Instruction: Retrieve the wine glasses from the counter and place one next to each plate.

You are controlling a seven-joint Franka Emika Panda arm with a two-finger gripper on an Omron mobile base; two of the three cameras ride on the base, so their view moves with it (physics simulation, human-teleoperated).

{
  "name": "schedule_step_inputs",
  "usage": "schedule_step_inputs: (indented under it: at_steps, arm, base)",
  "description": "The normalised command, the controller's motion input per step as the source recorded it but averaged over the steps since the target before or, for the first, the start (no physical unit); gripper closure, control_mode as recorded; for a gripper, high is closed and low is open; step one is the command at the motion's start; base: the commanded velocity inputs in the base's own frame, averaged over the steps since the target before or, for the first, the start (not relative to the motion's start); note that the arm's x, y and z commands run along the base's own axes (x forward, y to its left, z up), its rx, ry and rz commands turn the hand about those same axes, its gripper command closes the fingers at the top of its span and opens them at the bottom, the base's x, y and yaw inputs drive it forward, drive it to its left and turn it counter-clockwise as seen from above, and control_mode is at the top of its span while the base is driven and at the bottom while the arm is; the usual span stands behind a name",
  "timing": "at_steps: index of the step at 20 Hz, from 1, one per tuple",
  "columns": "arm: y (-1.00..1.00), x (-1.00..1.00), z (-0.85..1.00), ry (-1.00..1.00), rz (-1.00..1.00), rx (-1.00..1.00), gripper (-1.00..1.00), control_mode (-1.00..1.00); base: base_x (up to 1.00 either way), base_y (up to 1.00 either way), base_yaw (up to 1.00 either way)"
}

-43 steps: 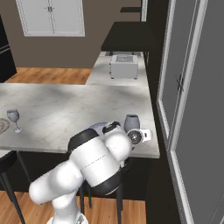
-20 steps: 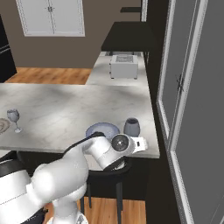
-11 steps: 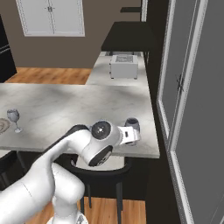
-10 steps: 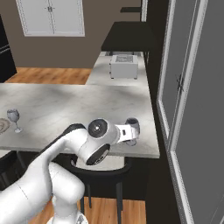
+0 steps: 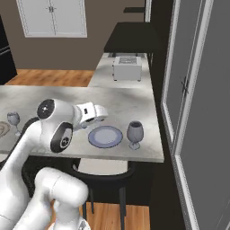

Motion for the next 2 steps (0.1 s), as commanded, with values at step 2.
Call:
schedule_step_inputs:
  at_steps: [2]
  arm:
    - [1.00, 0.00, 1.00, 0.00, 0.00, -0.23, -1.00, -1.00]
  base:
    - [0.00, 0.00, 0.00]
